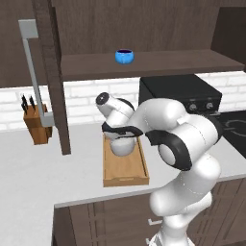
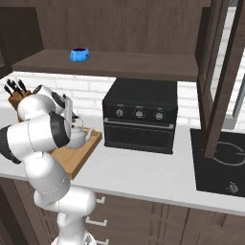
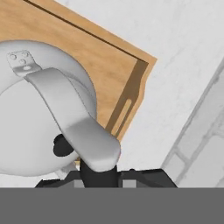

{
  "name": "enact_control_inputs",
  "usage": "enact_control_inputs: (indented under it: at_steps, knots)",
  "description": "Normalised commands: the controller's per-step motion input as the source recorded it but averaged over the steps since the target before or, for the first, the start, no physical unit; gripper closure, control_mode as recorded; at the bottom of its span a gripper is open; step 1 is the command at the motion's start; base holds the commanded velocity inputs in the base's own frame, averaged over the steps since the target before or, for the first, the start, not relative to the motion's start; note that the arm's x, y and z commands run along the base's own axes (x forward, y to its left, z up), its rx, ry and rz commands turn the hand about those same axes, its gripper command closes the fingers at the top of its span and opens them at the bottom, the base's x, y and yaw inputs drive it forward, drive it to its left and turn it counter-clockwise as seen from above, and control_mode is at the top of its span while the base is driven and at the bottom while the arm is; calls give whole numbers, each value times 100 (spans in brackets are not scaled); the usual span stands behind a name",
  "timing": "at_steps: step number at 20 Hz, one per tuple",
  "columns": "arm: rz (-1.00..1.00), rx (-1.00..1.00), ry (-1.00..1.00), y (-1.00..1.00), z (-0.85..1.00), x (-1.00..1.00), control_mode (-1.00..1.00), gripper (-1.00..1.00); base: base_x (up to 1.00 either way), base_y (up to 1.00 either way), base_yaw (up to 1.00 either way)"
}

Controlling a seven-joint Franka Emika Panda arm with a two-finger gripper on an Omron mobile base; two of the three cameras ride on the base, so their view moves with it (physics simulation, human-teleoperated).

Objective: Pick the kettle from the counter and place it on the tray. Then pick the mug from the cabinet and place it on the tray. Then close the cabinet doors.

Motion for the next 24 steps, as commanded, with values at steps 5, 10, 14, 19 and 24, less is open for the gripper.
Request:
enact_control_inputs:
  at_steps: [5, 10, 14, 19, 24]
  knots:
    - [0, 2, -3, -26, -31, 0, -100, 100, 0, 0, 0]
    - [0, 1, -2, -25, -27, -10, -100, -100, 0, 0, 0]
    - [-1, 0, -1, -5, -11, -3, -100, -100, 0, 0, 0]
    - [-4, 0, 0, 12, 0, 0, -100, -100, 0, 0, 0]
    - [-5, 0, 0, 23, 0, -14, -100, -100, 0, 0, 0]
